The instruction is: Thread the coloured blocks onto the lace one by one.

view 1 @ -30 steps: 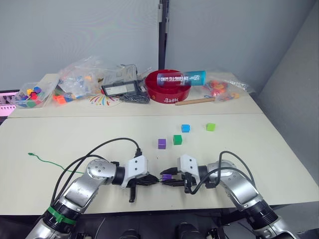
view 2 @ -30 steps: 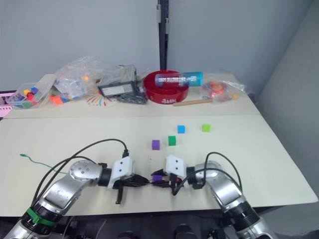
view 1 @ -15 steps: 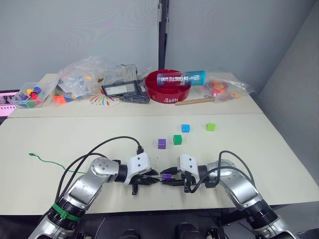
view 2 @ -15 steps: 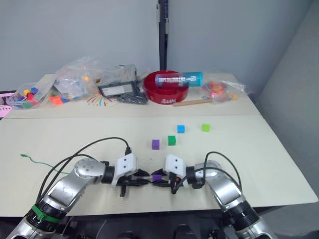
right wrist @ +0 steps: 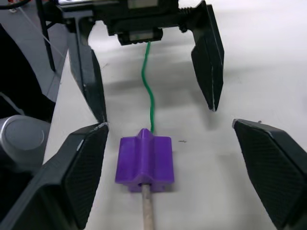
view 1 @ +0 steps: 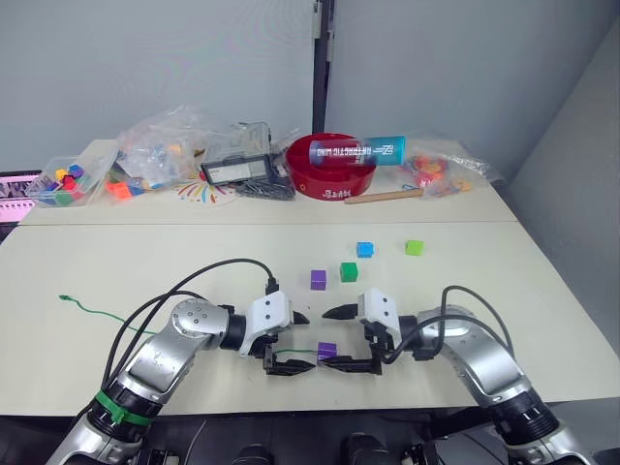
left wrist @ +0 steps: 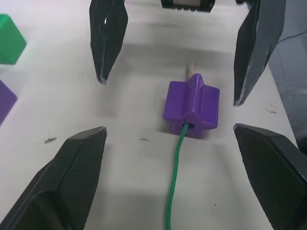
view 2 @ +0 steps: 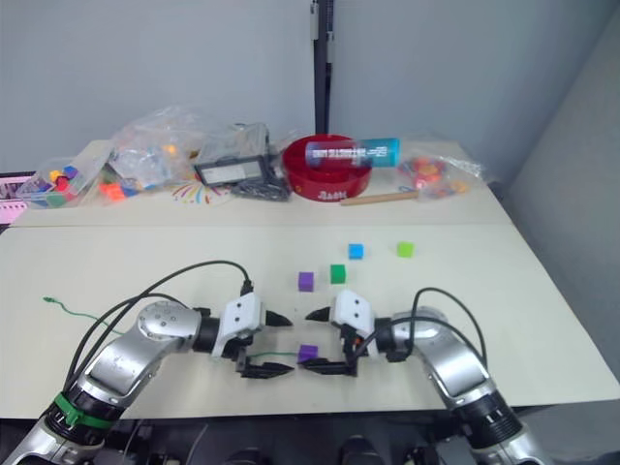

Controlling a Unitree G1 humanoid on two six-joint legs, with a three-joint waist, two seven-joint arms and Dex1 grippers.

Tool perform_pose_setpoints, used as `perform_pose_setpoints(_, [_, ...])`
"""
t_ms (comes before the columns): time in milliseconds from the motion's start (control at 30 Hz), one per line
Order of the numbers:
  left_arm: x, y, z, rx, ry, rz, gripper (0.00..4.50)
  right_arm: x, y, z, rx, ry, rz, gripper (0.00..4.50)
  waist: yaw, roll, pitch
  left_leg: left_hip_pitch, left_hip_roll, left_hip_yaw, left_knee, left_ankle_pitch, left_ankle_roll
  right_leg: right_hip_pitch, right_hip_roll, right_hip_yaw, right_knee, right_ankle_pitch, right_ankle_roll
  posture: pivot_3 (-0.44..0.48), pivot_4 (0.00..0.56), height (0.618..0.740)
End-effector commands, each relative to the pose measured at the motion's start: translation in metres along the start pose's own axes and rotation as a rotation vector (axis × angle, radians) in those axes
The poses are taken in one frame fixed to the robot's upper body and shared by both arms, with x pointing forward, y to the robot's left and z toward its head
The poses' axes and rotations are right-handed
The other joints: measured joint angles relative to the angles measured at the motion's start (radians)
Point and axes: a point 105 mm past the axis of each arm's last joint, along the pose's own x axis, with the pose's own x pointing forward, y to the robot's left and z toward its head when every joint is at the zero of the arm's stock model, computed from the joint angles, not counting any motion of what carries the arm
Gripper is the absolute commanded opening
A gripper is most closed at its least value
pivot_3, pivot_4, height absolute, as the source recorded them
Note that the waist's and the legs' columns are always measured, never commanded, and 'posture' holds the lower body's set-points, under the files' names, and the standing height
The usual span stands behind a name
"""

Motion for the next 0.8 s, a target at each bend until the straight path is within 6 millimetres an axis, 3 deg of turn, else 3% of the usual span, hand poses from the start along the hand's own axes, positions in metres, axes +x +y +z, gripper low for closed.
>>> perform_pose_setpoints(33, [0.011, -0.004, 0.004, 0.057, -0.005, -0.044, 4.46, -0.015, 0.009, 0.011, -0.018, -0.006, 0.019, 4.47, 0.002, 0.0, 0.0, 0.0, 0.0, 0.0, 0.0, 0.0, 0.0, 0.0, 0.0, 0.0, 0.0, 0.0, 0.0, 0.0, 0.15, 0.74])
perform_pose_setpoints(200, [0.029, -0.005, 0.001, 0.061, -0.001, -0.079, 4.46, -0.028, 0.009, -0.005, -0.002, 0.079, -0.035, 4.47, -0.003, -0.001, 0.001, 0.0, 0.0, 0.0, 0.0, 0.0, 0.001, 0.0, 0.0, 0.0, 0.0, 0.0, 0.0, 0.0, 0.15, 0.74])
perform_pose_setpoints(433, [0.035, -0.004, -0.004, 0.064, 0.019, -0.09, 4.46, -0.021, 0.008, -0.012, -0.001, 0.1, -0.067, 4.47, -0.002, -0.001, 0.001, 0.0, 0.0, 0.0, 0.0, 0.0, 0.001, 0.0, 0.0, 0.001, 0.0, -0.002, 0.004, 0.0, 0.15, 0.74])
perform_pose_setpoints(767, [0.033, -0.005, -0.007, 0.069, 0.039, -0.099, 1.34, -0.018, 0.007, -0.02, -0.013, 0.129, -0.071, 4.5, -0.002, -0.001, 0.001, 0.0, 0.0, 0.0, 0.0, -0.001, 0.001, 0.0, 0.0, 0.001, 0.0, -0.002, 0.004, 0.0, 0.15, 0.74])
perform_pose_setpoints(800, [0.033, -0.005, -0.007, 0.07, 0.039, -0.1, 1.32, -0.018, 0.007, -0.021, -0.015, 0.13, -0.07, 4.5, -0.002, -0.001, 0.001, 0.0, 0.0, 0.0, 0.0, -0.001, 0.001, 0.0, 0.0, 0.001, 0.0, -0.002, 0.004, 0.0, 0.15, 0.74])
